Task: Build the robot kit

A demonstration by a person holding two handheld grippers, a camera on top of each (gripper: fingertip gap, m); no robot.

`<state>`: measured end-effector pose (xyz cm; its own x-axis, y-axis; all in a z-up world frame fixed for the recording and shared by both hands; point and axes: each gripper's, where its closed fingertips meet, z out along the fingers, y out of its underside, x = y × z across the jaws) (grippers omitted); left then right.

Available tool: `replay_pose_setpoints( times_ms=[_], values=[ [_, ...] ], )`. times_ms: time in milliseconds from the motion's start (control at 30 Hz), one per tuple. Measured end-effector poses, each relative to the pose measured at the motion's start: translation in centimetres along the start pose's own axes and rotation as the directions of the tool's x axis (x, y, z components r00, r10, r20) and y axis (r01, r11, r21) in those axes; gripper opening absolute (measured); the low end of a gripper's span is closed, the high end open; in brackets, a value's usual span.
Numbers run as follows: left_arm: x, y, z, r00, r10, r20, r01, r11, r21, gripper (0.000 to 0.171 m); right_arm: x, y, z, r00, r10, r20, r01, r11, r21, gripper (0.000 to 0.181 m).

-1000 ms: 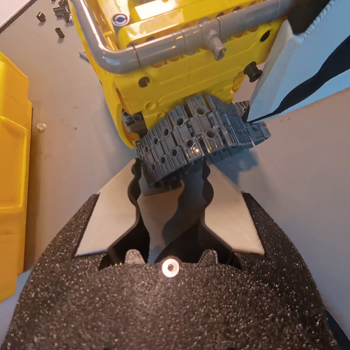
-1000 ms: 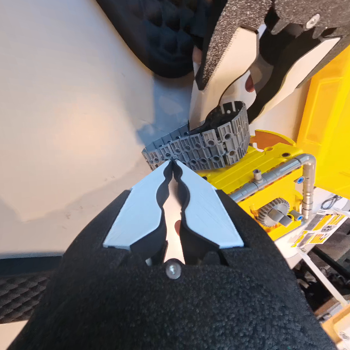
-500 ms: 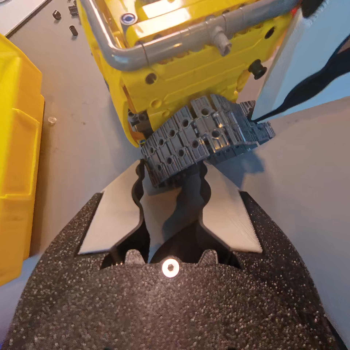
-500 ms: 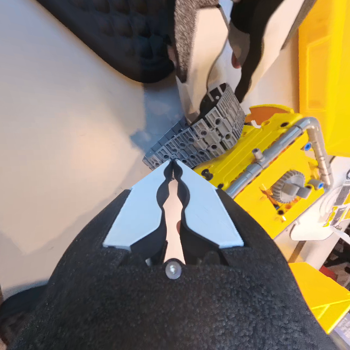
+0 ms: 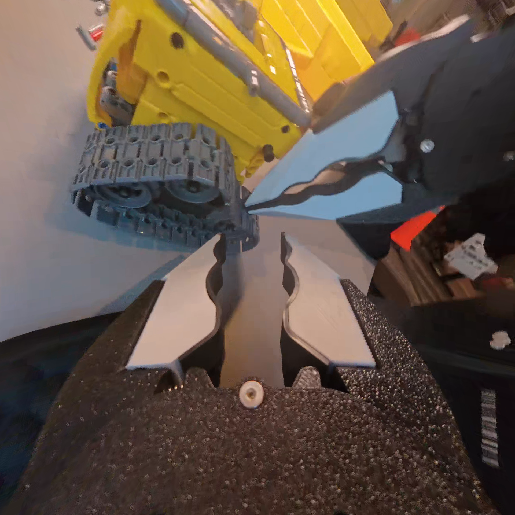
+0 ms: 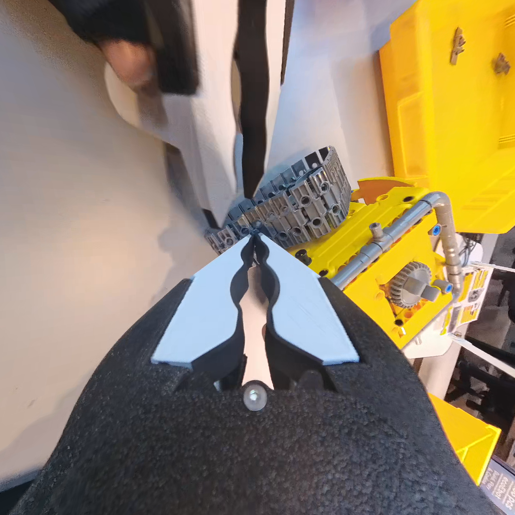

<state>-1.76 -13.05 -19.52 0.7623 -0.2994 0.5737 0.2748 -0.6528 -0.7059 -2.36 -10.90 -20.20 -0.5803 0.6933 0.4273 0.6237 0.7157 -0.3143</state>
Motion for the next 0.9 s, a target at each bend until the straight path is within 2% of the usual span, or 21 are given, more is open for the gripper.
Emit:
replay_pose_setpoints(
  times_ms=[100, 267, 400, 533, 733, 900],
  values=[
    [-0.2, -0.7, 1.1, 0.992, -0.126, -0.002, 0.126, 0.989, 0.077, 0.03, 0.2, 0.2, -0.2, 0.998, -0.046, -0.048, 0.047, 0.999, 0.018, 0.004],
    [-0.5, -1.0, 2.4, 0.984, -0.174, 0.047, 0.165, 0.974, 0.152, 0.012, 0.3, 1.1, -0.5, 0.996, -0.064, -0.058, 0.067, 0.997, 0.038, 0.002],
    [-0.7, -1.3, 3.1, 0.975, -0.216, 0.052, 0.201, 0.959, 0.201, 0.007, 0.3, 2.1, -0.8, 0.998, -0.028, -0.056, 0.033, 0.995, 0.094, 0.004],
    [-0.6, -1.6, 3.6, 0.969, -0.247, 0.027, 0.234, 0.943, 0.238, 0.007, 0.2, 2.2, -1.1, 0.999, 0.019, -0.04, -0.008, 0.968, 0.25, 0.005],
    [-0.7, -2.0, 3.4, 0.956, -0.294, -0.02, 0.288, 0.92, 0.264, 0.013, 0.9, 3.1, -1.1, 0.997, 0.035, -0.068, -0.01, 0.942, 0.335, 0.005],
    [-0.8, -2.2, 2.7, 0.955, -0.295, -0.019, 0.288, 0.916, 0.278, 0.009, 0.2, 2.7, -1.8, 0.995, 0.096, 0.037, -0.103, 0.901, 0.421, 0.019]
  ],
)
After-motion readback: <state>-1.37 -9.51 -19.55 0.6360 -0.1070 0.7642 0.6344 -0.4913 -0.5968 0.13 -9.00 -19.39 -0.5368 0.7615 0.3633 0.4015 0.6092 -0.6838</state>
